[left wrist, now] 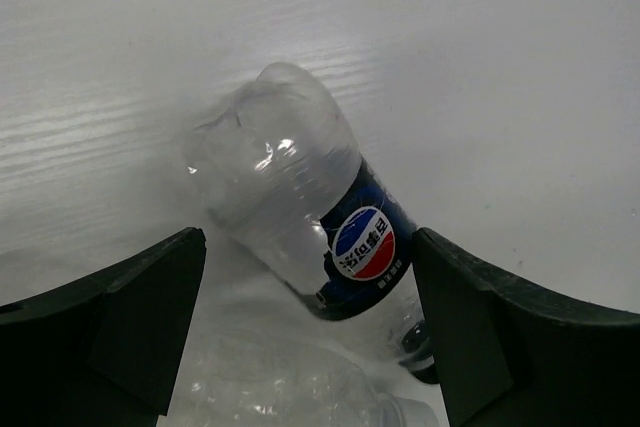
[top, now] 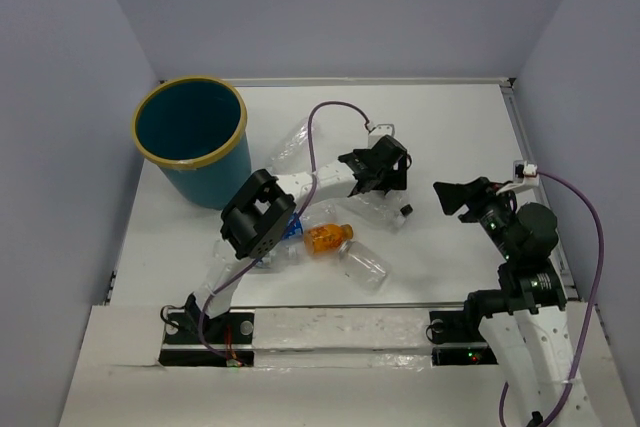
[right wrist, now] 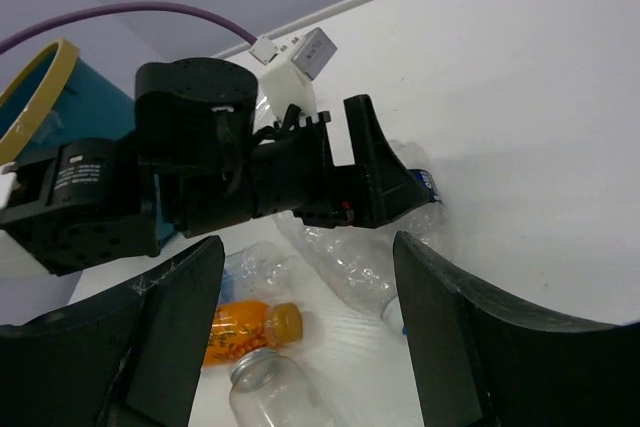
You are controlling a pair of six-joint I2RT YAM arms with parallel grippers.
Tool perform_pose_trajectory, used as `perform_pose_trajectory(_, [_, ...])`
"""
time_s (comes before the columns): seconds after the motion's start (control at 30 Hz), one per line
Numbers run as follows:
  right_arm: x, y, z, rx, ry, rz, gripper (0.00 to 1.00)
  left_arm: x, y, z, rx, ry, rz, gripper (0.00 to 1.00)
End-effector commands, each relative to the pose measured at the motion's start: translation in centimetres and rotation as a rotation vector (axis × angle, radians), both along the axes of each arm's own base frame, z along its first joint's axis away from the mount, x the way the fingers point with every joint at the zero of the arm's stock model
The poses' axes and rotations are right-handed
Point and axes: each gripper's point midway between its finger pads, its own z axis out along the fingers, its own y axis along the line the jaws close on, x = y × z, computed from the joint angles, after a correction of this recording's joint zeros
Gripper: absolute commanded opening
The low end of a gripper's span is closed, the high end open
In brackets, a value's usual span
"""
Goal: Put the plastic bottles in the bin
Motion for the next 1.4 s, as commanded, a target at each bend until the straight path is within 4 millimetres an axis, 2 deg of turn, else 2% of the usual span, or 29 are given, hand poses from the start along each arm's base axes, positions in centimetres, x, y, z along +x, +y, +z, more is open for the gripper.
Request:
perform_pose_trajectory(0.0, [-1.1, 0.7, 2.8, -0.033, -0.08, 0.055, 0.74, 1.3, -1.3, 1.6, -0.022, -0.041, 0.021, 0.93])
perform_pose_trajectory(0.07, [-1.3, 0.9, 2.8, -0.037, -0.082, 0.072, 0.74, 1.5, -1.8, 0.8, -0.021, -0.032, 0.016, 0.92])
perform_pose_trajectory(0.2, [-1.9, 1.9, 2.5, -0.032, -0.08, 0.133, 0.74, 2.2, -3.1, 0.6, -0.052, -0.035, 0.005, 0.88])
perform_pose_trajectory(0.33, [-2.1, 2.5, 2.0, -0.033, -0.07, 0.174, 0.74, 3.0, -4.3, 1.5, -0.107, -0.047, -0.011, 0.72])
perform_pose_trajectory(0.43, [-2.2, 2.9, 2.0, -0.03, -0.071, 0.198, 0.74, 4.0, -5.0, 3.5, -0.17, -0.089, -0.024, 0.64])
perform_pose_trajectory(0.53, [-2.3, 3.1, 2.2, -0.028, -0.076, 0.218, 0.74, 4.6, -5.6, 7.6, -0.242, -0.155, -0.059, 0.63])
perform_pose_trajectory(0.57, [-2.3, 3.2, 2.2, -0.021, -0.072, 0.222, 0.74, 5.3, -5.5, 11.0, -0.303, -0.214, -0.058, 0.63])
perform_pose_trajectory(0.67, [-2.5, 4.0, 1.7, 0.003, -0.058, 0.264, 0.74, 6.5, -4.7, 17.3, -0.395, -0.326, -0.063, 0.62])
perform_pose_trajectory(0.7, [-2.4, 4.2, 1.3, 0.011, -0.047, 0.274, 0.73, 6.9, -3.5, 20.9, -0.427, -0.382, -0.058, 0.62])
perform_pose_trajectory(0.73, [-2.6, 4.5, 1.1, 0.018, -0.043, 0.297, 0.73, 7.1, -2.7, 23.2, -0.451, -0.418, -0.055, 0.62])
perform_pose_trajectory(0.77, [-2.6, 4.7, 1.0, 0.03, -0.037, 0.307, 0.73, 7.4, -0.9, 27.0, -0.487, -0.475, -0.037, 0.62])
perform_pose_trajectory(0.8, [-2.6, 4.9, 0.8, 0.035, -0.033, 0.319, 0.73, 7.4, 0.2, 28.9, -0.502, -0.506, -0.028, 0.62])
perform_pose_trajectory(0.83, [-2.6, 5.2, 0.2, 0.041, -0.014, 0.34, 0.73, 6.8, 2.2, 32.3, -0.522, -0.564, -0.02, 0.62])
perform_pose_trajectory(0.9, [-2.4, 5.4, -0.1, 0.05, 0.0, 0.355, 0.73, 6.5, 5.2, 35.1, -0.524, -0.619, 0.01, 0.62])
perform_pose_trajectory(0.93, [-2.1, 5.7, -1.1, 0.07, 0.044, 0.367, 0.73, 6.3, 8.7, 37.3, -0.519, -0.662, 0.057, 0.62])
perform_pose_trajectory(1.0, [-1.5, 6.1, -1.3, 0.089, 0.049, 0.384, 0.73, 6.3, 12.5, 38.7, -0.506, -0.689, 0.118, 0.62])
perform_pose_trajectory(1.03, [-1.2, 6.2, -1.9, 0.096, 0.071, 0.389, 0.73, 7.1, 15.8, 39.4, -0.492, -0.709, 0.18, 0.62])
perform_pose_trajectory(1.07, [-0.4, 6.3, -2.3, 0.102, 0.088, 0.384, 0.73, 6.1, 18.7, 40.3, -0.481, -0.722, 0.216, 0.62])
perform_pose_trajectory(1.1, [0.0, 6.5, -2.2, 0.101, 0.079, 0.389, 0.73, 6.0, 20.9, 40.6, -0.467, -0.735, 0.261, 0.62])
perform_pose_trajectory(1.13, [0.6, 6.5, -2.4, 0.101, 0.086, 0.382, 0.73, 6.7, 24.4, 39.6, -0.426, -0.735, 0.333, 0.63])
perform_pose_trajectory(1.17, [1.5, 6.6, -2.8, 0.102, 0.106, 0.377, 0.74, 5.2, 27.2, 41.3, -0.428, -0.781, 0.371, 0.63])
perform_pose_trajectory(1.2, [1.9, 7.0, -3.0, 0.101, 0.121, 0.387, 0.74, 5.3, 29.4, 39.6, -0.382, -0.777, 0.439, 0.63])
perform_pose_trajectory(1.23, [2.2, 7.4, -3.1, 0.099, 0.133, 0.399, 0.75, 4.8, 31.5, 39.9, -0.367, -0.8, 0.482, 0.63])
perform_pose_trajectory(1.27, [3.0, 7.9, -3.3, 0.086, 0.157, 0.41, 0.76, 4.0, 35.3, 40.9, -0.35, -0.844, 0.562, 0.63])
perform_pose_trajectory(1.3, [3.2, 8.6, -3.4, 0.07, 0.166, 0.423, 0.77, 3.9, 37.0, 40.0, -0.333, -0.834, 0.601, 0.63])
perform_pose_trajectory(1.37, [3.7, 9.6, -3.6, 0.009, 0.162, 0.441, 0.81, 3.1, 40.3, 40.1, -0.323, -0.851, 0.664, 0.63])
